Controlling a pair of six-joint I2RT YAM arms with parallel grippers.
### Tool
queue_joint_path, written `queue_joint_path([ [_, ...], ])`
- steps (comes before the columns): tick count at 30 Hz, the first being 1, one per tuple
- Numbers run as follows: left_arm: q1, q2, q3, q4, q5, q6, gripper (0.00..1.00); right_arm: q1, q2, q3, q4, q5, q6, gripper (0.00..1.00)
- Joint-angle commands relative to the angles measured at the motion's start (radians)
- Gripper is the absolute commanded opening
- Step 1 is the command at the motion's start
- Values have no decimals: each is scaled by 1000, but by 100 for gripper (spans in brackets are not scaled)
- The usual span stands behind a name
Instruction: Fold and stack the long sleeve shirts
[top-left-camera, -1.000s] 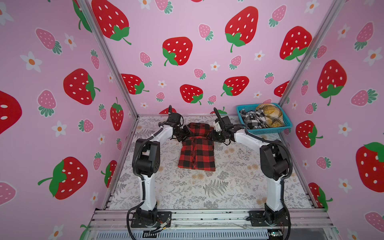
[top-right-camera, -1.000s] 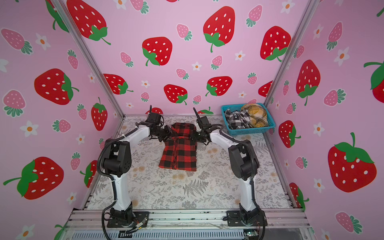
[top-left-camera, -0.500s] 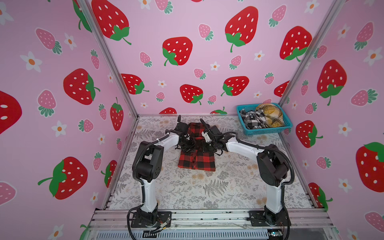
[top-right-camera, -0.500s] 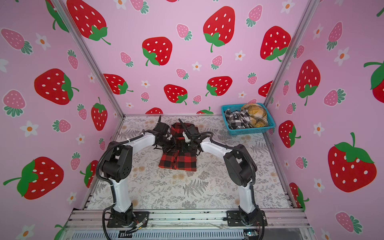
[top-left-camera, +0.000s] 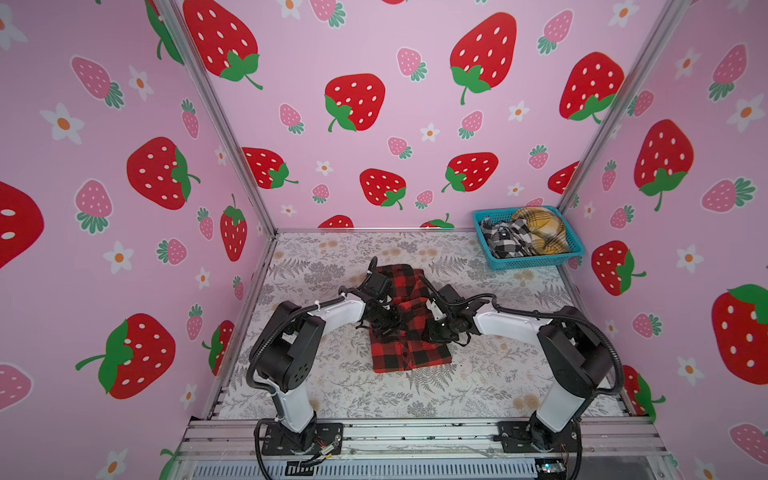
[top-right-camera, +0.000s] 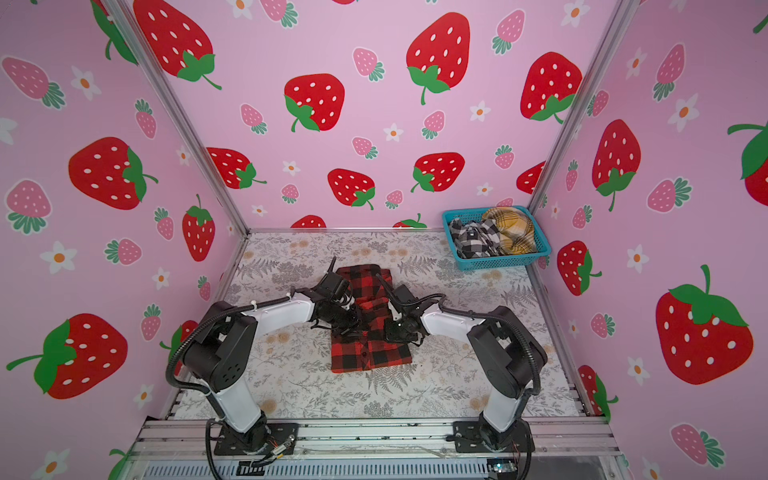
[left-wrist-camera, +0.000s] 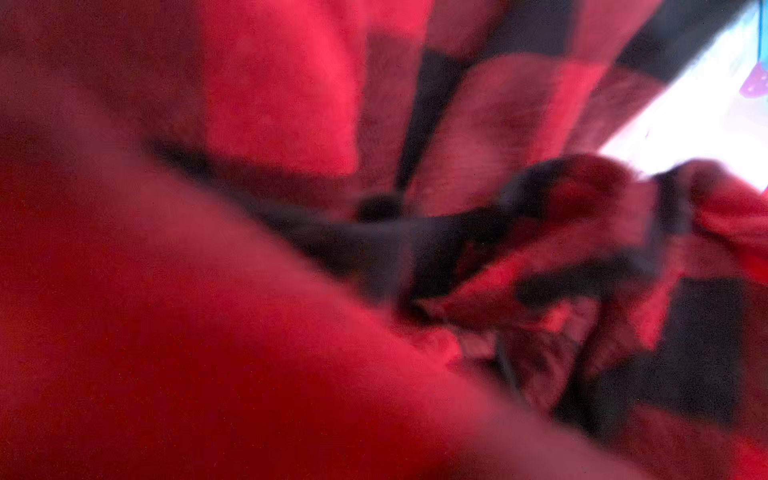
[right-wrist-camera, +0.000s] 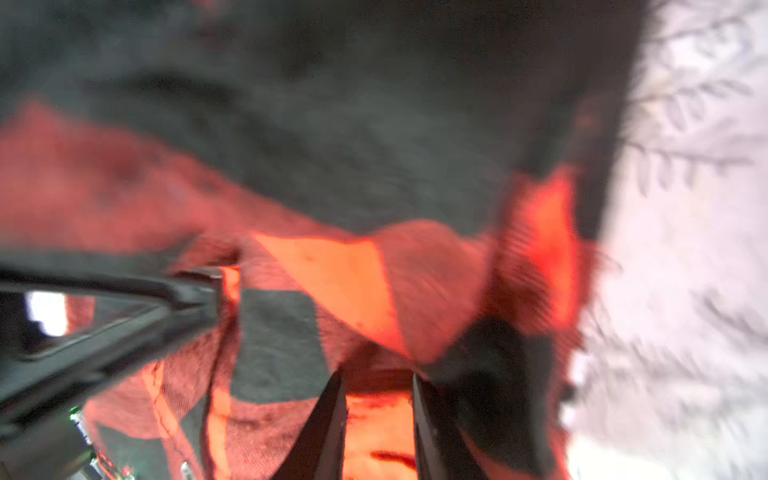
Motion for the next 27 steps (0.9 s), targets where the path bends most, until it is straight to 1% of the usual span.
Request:
queue_joint_path([
  [1, 91, -77, 67, -102, -95, 27, 38, -6, -17, 72, -33, 15, -7, 31],
  [2, 115, -73, 89, -120, -99, 42, 38, -7, 1, 109, -34, 7, -11, 30],
  [3, 136, -56, 101, -122, -80, 49, 35, -8, 23, 143, -27, -8, -14, 29],
  [5, 160, -15, 101, -100, -17, 49, 30, -8, 60, 191, 6, -39, -4, 28],
  [6, 164, 3, 98, -87, -1, 50, 29, -8, 82, 216, 19, -46, 3, 28],
  [12, 191, 107, 115, -12, 32, 49, 29, -33, 213, 338, 59, -49, 23, 27],
  [15, 205, 179, 151, 10, 46, 50, 28, -67, 274, 350, 55, -32, 20, 25],
  [18, 213, 221, 187, 3, 45, 57, 28, -100, 291, 317, 63, -23, 15, 25],
  [22, 212, 216, 188, -14, 29, 72, 28, -102, 308, 287, 71, -36, 3, 25],
  [25, 213, 194, 194, -64, 14, 108, 33, -92, 308, 287, 68, -76, -2, 24],
  [27, 210, 137, 199, -114, -4, 130, 36, -87, 276, 305, 38, -66, -12, 24],
])
